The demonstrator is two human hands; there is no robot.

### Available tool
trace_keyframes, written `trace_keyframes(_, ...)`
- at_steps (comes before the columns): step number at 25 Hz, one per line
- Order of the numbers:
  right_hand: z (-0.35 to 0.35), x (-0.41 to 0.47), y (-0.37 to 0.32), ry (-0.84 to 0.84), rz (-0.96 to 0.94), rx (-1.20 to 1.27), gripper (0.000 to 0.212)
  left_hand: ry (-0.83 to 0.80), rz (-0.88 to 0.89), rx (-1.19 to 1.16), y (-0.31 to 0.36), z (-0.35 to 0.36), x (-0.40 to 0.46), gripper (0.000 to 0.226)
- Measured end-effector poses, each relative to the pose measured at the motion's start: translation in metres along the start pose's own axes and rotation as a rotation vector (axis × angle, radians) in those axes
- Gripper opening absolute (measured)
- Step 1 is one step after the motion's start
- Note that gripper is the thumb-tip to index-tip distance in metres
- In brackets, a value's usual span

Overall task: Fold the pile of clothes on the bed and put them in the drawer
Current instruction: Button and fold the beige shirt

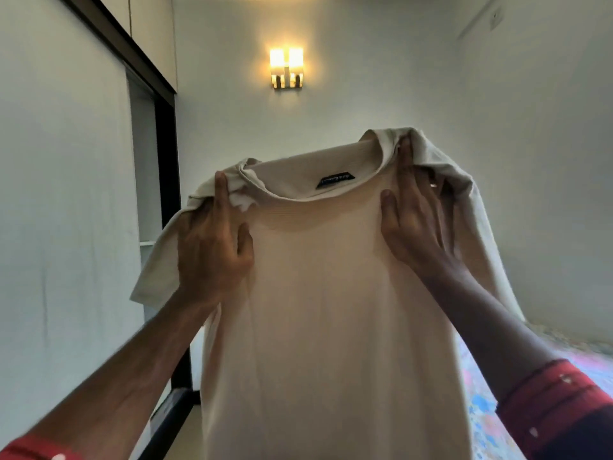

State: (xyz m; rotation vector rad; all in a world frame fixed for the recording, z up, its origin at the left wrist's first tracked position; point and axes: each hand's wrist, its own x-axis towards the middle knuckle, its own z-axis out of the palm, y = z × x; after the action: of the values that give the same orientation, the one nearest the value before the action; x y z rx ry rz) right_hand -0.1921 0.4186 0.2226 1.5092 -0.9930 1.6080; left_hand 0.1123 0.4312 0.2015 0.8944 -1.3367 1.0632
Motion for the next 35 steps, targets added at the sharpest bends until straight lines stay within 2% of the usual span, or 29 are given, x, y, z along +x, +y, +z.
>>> trace_keyframes(3,-0.016,0.012,-0.012,0.055,0.0,0.031,0.079,0.137,-0.008,0.034,0.002,-0.016,0.015,0.061)
trace_keyframes(6,-0.023,-0.024,-0.012,-0.003,0.031,0.035,0.078,0.104,-0.084,-0.06,0.01,-0.026,-0.01,0.035)
trace_keyframes(8,-0.02,-0.081,0.0,-0.089,0.068,0.047,0.075,-0.008,-0.131,-0.112,0.01,-0.02,-0.054,0.025)
trace_keyframes(10,-0.015,-0.159,0.023,-0.191,0.088,0.026,0.072,-0.167,-0.198,-0.157,0.008,-0.007,-0.113,0.025)
trace_keyframes(15,-0.013,-0.33,0.072,-0.537,0.167,-0.084,0.068,-0.668,-0.496,-0.114,0.003,0.045,-0.279,0.033)
trace_keyframes(17,-0.008,-0.374,0.089,-0.647,0.166,-0.117,0.067,-0.798,-0.655,-0.174,-0.004,0.071,-0.332,0.035)
trace_keyframes(20,0.008,-0.414,0.116,-0.809,0.206,-0.172,0.069,-0.858,-0.898,-0.308,-0.009,0.106,-0.381,0.037)
trace_keyframes(24,0.058,-0.437,0.147,-0.909,0.229,-0.143,0.073,-0.886,-0.899,-0.256,-0.015,0.168,-0.416,0.027)
trace_keyframes(26,0.099,-0.448,0.169,-1.1,0.287,-0.132,0.074,-0.902,-0.86,-0.206,-0.024,0.209,-0.423,0.027)
trace_keyframes(27,0.118,-0.454,0.18,-1.277,0.365,-0.143,0.075,-0.97,-0.843,-0.184,-0.028,0.229,-0.431,0.027)
trace_keyframes(29,0.139,-0.463,0.191,-1.585,0.465,-0.204,0.074,-1.254,-0.805,-0.097,-0.028,0.249,-0.447,0.035)
trace_keyframes(30,0.142,-0.469,0.197,-1.596,0.53,-0.239,0.067,-1.379,-0.78,-0.035,-0.025,0.251,-0.461,0.044)
trace_keyframes(31,0.141,-0.471,0.202,-1.479,0.613,-0.262,0.055,-1.422,-0.737,0.018,-0.021,0.249,-0.478,0.046)
trace_keyframes(33,0.134,-0.477,0.22,-1.154,0.737,-0.405,0.04,-1.338,-0.594,0.034,-0.008,0.237,-0.505,0.029)
trace_keyframes(34,0.128,-0.481,0.226,-1.107,0.727,-0.533,0.039,-1.305,-0.496,0.032,-0.003,0.233,-0.519,0.018)
trace_keyframes(35,0.123,-0.49,0.232,-1.136,0.742,-0.649,0.044,-1.282,-0.414,0.031,0.001,0.229,-0.526,0.011)
